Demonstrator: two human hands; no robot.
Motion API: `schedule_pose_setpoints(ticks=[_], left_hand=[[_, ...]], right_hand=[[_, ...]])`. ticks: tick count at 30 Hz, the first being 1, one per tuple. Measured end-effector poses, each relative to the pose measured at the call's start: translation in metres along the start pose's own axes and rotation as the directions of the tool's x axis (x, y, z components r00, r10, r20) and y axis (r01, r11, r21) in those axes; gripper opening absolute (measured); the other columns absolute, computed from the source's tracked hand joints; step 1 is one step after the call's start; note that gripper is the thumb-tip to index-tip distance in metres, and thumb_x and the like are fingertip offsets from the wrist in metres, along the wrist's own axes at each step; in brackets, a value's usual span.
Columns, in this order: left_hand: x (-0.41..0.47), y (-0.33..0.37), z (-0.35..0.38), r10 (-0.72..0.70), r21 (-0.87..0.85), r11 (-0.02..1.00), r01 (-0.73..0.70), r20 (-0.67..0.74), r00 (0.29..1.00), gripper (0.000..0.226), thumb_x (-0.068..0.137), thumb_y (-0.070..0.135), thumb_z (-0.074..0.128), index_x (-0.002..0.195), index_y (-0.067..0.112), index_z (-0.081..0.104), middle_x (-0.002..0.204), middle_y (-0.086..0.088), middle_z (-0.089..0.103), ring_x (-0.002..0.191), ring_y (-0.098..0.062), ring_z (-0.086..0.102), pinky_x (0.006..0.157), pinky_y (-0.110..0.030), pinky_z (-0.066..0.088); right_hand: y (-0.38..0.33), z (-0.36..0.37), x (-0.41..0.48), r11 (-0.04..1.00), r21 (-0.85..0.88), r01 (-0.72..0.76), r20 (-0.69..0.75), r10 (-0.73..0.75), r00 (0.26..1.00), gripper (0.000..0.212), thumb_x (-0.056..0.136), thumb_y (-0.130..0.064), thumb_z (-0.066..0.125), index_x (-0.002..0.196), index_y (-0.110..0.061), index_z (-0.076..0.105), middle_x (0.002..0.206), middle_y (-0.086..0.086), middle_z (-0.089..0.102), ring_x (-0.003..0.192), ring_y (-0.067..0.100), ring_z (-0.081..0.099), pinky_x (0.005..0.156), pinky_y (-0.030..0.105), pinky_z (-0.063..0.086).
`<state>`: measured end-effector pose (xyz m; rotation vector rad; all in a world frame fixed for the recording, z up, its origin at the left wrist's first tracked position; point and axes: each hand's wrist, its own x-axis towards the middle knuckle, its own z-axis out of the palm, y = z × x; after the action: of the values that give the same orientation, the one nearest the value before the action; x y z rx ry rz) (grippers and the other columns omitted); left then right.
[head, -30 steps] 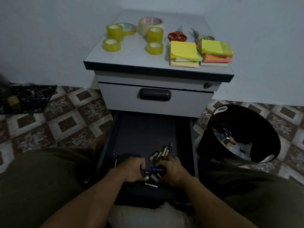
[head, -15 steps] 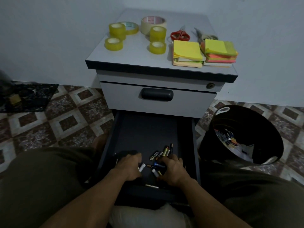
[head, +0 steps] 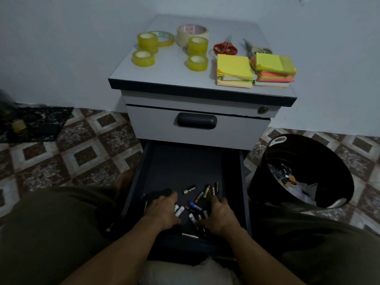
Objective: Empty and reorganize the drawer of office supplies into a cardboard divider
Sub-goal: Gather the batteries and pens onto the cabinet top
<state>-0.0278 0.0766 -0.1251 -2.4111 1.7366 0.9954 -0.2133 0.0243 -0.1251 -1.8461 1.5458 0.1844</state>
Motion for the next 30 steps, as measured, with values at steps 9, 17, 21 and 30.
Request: schedule_pose_setpoints(ticks=[9, 17, 21, 30], left_hand=[[0.0005, 0.0027, -0.0031, -0.078, -0.111, 0.991, 0.077, -0.007, 0.997, 0.035, 0.074, 0.026, 0.079, 0.102, 0.02, 0.059, 0.104, 0.0, 0.063, 0.093, -0.019, 0.064, 0.076, -0.027, 0.051], [0.0064, 0.0033, -0.0002, -0.104, -0.148, 0.983, 0.109, 0.042, 0.994, 0.031, 0.069, 0.025, 0.083, 0.092, 0.007, 0.072, 0.09, -0.005, 0.074, 0.083, -0.017, 0.07, 0.073, -0.031, 0.056], [0.0059, 0.0022, 0.0009, -0.086, -0.163, 0.982, 0.091, 0.038, 0.996, 0.026, 0.069, 0.024, 0.083, 0.087, 0.016, 0.067, 0.092, -0.002, 0.071, 0.085, -0.017, 0.067, 0.071, -0.03, 0.053], [0.0079, 0.0039, 0.0018, -0.068, -0.279, 0.957, 0.075, 0.033, 0.997, 0.031, 0.065, 0.02, 0.085, 0.079, 0.027, 0.058, 0.094, 0.003, 0.067, 0.086, -0.014, 0.065, 0.079, -0.031, 0.057]], right_hand=[[-0.0044, -0.001, 0.002, 0.997, 0.077, 0.019, -0.037, -0.017, 0.999, 0.016, 0.082, -0.015, 0.074, 0.088, -0.02, 0.06, 0.099, 0.008, 0.07, 0.075, 0.008, 0.067, 0.069, 0.024, 0.058], [-0.006, 0.0015, -0.0013, 0.993, 0.109, 0.054, 0.009, -0.055, 0.998, 0.026, 0.086, -0.026, 0.072, 0.108, -0.013, 0.068, 0.104, 0.005, 0.072, 0.079, 0.01, 0.058, 0.064, 0.015, 0.043], [-0.005, 0.0001, -0.0012, 0.993, 0.102, 0.065, -0.014, -0.064, 0.998, 0.026, 0.088, -0.024, 0.07, 0.112, -0.014, 0.067, 0.108, 0.007, 0.071, 0.08, 0.011, 0.056, 0.06, 0.012, 0.04], [-0.0083, 0.0017, 0.0006, 0.993, 0.092, 0.068, -0.016, -0.067, 0.998, 0.027, 0.086, -0.019, 0.068, 0.112, -0.016, 0.066, 0.107, 0.007, 0.068, 0.081, 0.013, 0.058, 0.066, 0.019, 0.045]])
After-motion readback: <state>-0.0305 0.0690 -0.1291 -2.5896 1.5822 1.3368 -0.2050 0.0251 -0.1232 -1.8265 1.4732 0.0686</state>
